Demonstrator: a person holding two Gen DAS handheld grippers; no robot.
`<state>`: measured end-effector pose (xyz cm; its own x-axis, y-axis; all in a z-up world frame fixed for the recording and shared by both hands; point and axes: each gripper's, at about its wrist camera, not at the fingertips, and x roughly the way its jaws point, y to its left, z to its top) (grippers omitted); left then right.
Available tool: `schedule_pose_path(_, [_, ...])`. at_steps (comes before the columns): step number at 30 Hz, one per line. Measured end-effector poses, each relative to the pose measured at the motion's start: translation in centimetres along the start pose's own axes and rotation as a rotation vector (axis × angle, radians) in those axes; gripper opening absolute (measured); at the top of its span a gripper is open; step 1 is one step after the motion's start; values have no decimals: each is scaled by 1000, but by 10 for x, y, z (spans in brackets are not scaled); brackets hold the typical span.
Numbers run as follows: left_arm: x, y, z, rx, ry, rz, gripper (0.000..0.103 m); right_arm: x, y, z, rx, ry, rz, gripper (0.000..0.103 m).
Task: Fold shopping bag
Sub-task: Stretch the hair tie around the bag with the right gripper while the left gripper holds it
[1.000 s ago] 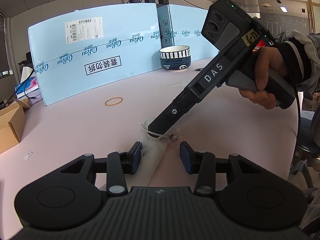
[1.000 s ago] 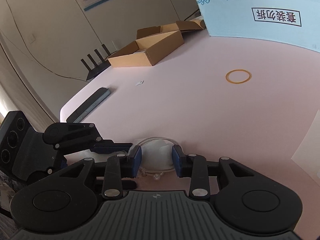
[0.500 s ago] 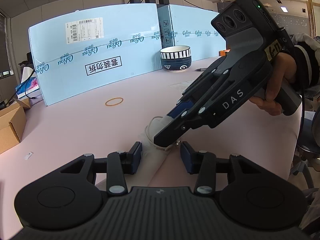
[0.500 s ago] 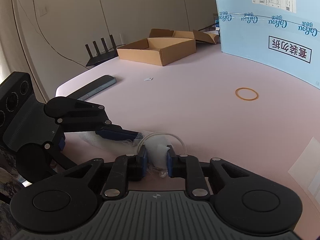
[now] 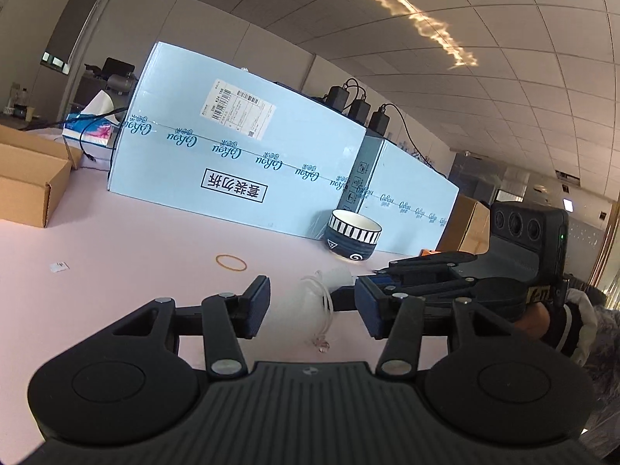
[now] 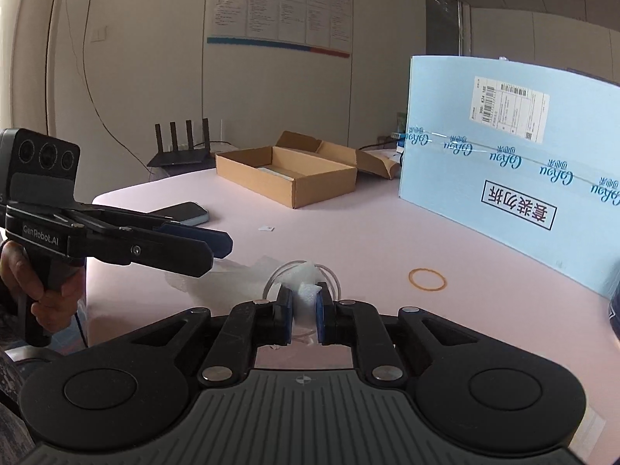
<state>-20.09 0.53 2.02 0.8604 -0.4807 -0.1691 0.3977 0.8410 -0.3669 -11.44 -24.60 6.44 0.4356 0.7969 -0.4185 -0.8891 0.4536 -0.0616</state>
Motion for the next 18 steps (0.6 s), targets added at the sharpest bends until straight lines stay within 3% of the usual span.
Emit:
schedule_pose_path(7, [14,-17,-4,92,24,42,47,-9,54,-14,-533,-7,-166,10])
schedule_pose_path(10, [12,-15,-2,100,7,68,55,-19,42,0,-461,-59,-174,11])
schedule_pose_path(13, [10,-12,-1,100,8,87,55,-16,31,0,-415,-23,-156,11])
schedule_pose_path(18, [16,-14,-6,147,56,96,56,-2,6,-9,-214,30,-92,12])
